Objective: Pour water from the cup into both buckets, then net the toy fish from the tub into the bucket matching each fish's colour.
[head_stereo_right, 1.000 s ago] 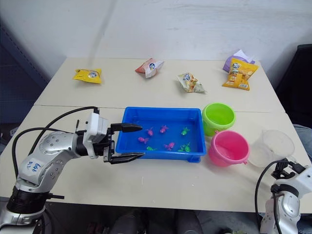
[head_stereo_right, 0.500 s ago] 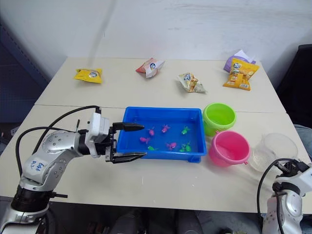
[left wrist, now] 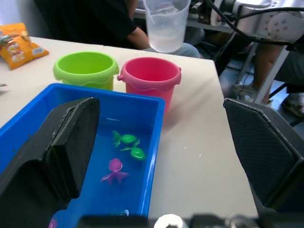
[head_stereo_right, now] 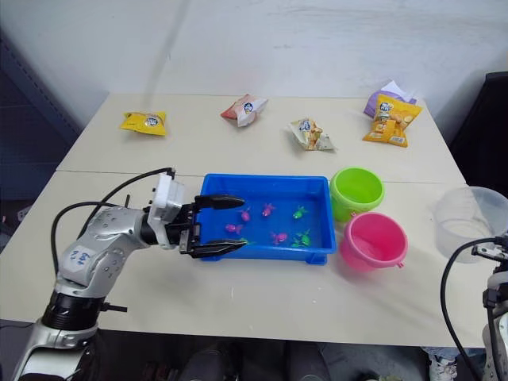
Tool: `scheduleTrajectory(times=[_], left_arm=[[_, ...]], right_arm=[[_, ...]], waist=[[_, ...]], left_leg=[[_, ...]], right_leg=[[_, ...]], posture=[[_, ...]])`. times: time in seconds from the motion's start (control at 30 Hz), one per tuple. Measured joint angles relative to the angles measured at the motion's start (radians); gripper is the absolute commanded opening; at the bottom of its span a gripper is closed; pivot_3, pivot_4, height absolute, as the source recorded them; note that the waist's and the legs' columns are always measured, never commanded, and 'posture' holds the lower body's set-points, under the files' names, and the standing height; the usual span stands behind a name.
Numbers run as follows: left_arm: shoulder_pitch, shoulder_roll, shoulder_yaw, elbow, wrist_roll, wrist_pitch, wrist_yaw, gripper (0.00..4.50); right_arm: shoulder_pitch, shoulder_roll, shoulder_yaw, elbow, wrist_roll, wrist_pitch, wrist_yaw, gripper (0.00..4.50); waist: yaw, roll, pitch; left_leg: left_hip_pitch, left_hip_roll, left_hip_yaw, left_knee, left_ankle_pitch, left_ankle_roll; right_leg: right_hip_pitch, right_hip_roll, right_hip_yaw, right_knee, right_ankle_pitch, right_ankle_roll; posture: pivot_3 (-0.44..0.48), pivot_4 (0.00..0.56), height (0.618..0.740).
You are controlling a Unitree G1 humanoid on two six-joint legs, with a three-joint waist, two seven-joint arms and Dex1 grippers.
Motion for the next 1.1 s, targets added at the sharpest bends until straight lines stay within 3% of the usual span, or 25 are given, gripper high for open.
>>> scheduleTrajectory(times=[0.47, 1.1], left_arm=[[-0.023, -0.05, -0.065, 0.078, 0.067, -0.089, -0.048, 4.5], [-0.022, -0.077, -0.055, 0.077, 0.06, -0.076, -0.025, 4.5]], right_arm=[[0.069, -0.174, 0.111, -0.055, -0.407, -0.098, 0.141, 0.09], [0.051, -0.149, 0.115, 0.019, -0.617, -0.278, 0.165, 0.09]], waist=[[0.003, -0.002, 0.001], [0.002, -0.003, 0.002]], left_leg=[[0.0, 0.0, 0.0, 0.001, 0.0, 0.0], [0.0, 0.0, 0.0, 0.001, 0.001, -0.001]], right_leg=[[0.0, 0.0, 0.0, 0.0, 0.0, 0.001], [0.0, 0.0, 0.0, 0.0, 0.0, 0.001]], posture=[[0.0, 0.15, 0.738], [0.0, 0.15, 0.738]])
